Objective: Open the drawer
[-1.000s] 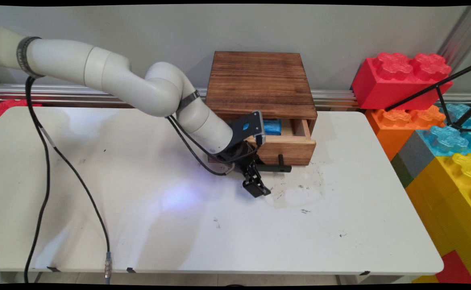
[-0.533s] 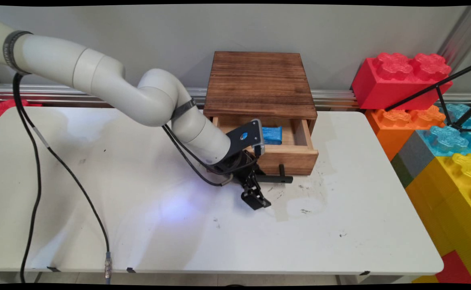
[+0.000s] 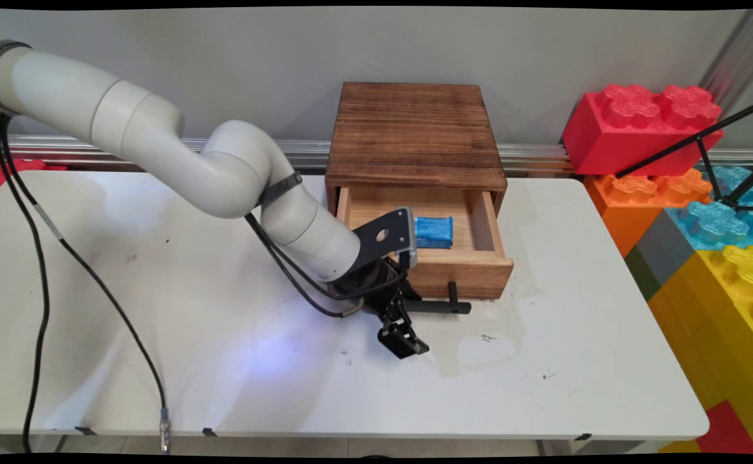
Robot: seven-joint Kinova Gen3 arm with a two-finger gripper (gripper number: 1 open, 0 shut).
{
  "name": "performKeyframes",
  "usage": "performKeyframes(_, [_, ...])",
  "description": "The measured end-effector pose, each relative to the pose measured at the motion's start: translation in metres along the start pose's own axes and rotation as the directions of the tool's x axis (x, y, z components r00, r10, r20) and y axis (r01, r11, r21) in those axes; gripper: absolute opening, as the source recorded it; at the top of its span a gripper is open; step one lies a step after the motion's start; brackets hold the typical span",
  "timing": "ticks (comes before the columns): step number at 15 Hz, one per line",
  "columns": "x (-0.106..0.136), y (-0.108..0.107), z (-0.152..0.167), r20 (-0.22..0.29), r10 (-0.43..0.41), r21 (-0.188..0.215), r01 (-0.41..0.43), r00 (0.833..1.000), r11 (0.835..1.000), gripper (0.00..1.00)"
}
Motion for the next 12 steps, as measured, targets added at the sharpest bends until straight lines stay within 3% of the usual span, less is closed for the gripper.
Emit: performKeyframes(12, [-0.003, 0.034, -0.003, -0.006, -0.015, -0.037, 0.015, 1.0, 0.999, 1.0])
